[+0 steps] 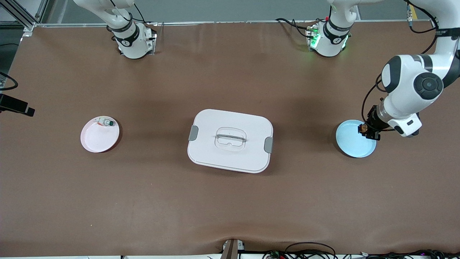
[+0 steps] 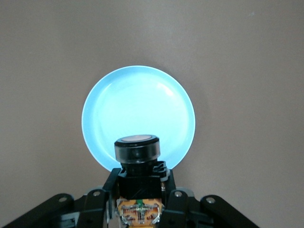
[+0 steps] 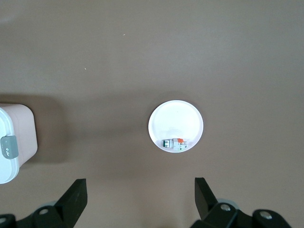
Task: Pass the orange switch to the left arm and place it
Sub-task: 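Carry the switch with the left gripper over the light-blue plate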
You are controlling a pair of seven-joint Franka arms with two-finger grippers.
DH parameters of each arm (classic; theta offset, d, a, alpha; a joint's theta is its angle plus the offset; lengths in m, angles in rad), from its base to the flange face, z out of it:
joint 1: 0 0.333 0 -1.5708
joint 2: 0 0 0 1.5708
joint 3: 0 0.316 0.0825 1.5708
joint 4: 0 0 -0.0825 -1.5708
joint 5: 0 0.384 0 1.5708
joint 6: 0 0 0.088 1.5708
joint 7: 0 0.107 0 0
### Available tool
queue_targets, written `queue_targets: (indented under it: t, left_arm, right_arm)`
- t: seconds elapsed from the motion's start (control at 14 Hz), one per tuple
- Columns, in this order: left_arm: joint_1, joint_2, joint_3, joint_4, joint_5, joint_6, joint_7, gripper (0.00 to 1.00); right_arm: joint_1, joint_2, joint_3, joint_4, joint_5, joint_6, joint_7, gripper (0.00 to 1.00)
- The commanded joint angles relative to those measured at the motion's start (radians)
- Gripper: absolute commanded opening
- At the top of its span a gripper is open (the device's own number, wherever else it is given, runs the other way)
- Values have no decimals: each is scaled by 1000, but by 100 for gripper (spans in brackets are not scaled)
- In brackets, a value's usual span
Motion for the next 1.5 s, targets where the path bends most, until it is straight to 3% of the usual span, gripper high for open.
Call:
queue_targets:
  t: [0.0, 0.64, 1.0, 1.43]
  left_arm:
    - [9, 41, -5, 0, 25, 52, -20, 0]
    - [57, 150, -3, -1, 43, 174, -70, 0]
    - [58, 167, -2, -46, 62, 251, -92, 0]
    - [64, 190, -2, -81, 95, 308, -92, 0]
  right_arm:
    - [-2, -35, 8, -40, -39, 9, -7, 100]
    - [0, -80, 14, -75, -45, 15, -95, 100]
    - [1, -201, 14, -271, -45, 132, -95, 100]
    - [-5, -259, 14, -352, -41, 147, -90, 100]
